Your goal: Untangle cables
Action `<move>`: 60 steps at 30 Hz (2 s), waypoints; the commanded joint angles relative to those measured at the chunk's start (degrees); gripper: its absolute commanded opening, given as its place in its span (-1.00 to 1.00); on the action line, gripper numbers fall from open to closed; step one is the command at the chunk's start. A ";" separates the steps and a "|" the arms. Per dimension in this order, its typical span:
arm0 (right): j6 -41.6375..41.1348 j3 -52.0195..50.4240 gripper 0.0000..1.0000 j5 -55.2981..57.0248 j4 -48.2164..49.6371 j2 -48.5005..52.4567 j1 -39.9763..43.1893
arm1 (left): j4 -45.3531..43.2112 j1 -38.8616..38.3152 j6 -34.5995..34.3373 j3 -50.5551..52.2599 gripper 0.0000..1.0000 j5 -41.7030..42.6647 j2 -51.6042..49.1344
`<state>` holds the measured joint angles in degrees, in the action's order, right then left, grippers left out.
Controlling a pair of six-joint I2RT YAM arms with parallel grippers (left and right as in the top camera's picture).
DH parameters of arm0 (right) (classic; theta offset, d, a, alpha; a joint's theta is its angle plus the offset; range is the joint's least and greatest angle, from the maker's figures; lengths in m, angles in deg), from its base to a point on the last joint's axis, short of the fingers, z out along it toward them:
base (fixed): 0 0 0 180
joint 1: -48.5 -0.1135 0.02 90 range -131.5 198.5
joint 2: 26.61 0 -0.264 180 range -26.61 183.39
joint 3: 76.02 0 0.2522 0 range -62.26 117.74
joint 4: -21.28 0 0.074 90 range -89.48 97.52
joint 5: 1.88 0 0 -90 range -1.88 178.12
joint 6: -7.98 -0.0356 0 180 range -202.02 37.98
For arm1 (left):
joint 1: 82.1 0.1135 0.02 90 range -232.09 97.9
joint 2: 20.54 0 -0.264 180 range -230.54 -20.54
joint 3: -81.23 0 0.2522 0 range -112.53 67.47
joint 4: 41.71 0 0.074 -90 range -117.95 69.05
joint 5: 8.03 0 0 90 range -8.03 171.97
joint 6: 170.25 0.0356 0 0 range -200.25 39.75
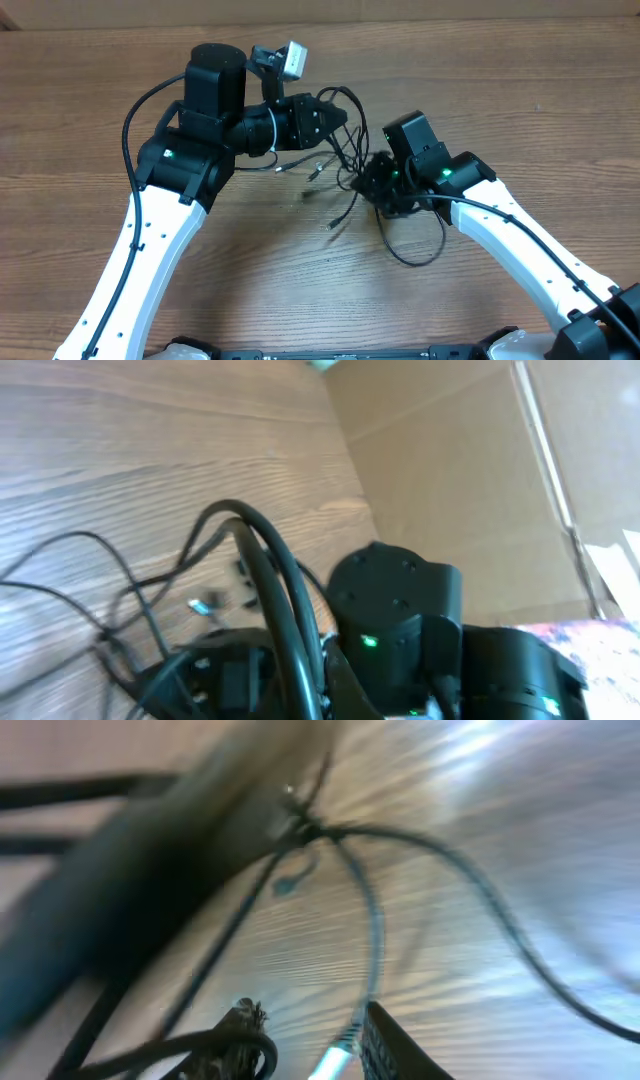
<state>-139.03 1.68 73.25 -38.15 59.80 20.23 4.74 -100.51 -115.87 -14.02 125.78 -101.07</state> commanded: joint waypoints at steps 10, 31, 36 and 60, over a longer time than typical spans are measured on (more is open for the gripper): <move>1.60 -0.15 -0.39 19.61 -8.31 -0.02 -0.26 | 7.85 8.33 7.41 -1.33 -0.91 -5.44 1.60; 1.53 -0.15 -0.38 32.00 -13.40 -0.02 5.60 | 10.34 10.62 11.23 -1.33 -0.92 -6.75 1.60; 4.35 -0.15 -0.39 27.12 -10.49 -0.02 6.93 | 11.34 10.08 11.21 -1.33 -0.92 -6.03 1.57; 36.04 -0.15 0.13 4.42 1.99 0.00 2.49 | 11.65 4.02 25.86 -1.27 -0.92 -5.49 1.44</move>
<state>-108.98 1.68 80.09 -37.89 59.82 22.59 13.75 -96.68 -98.77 -13.91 120.45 -101.05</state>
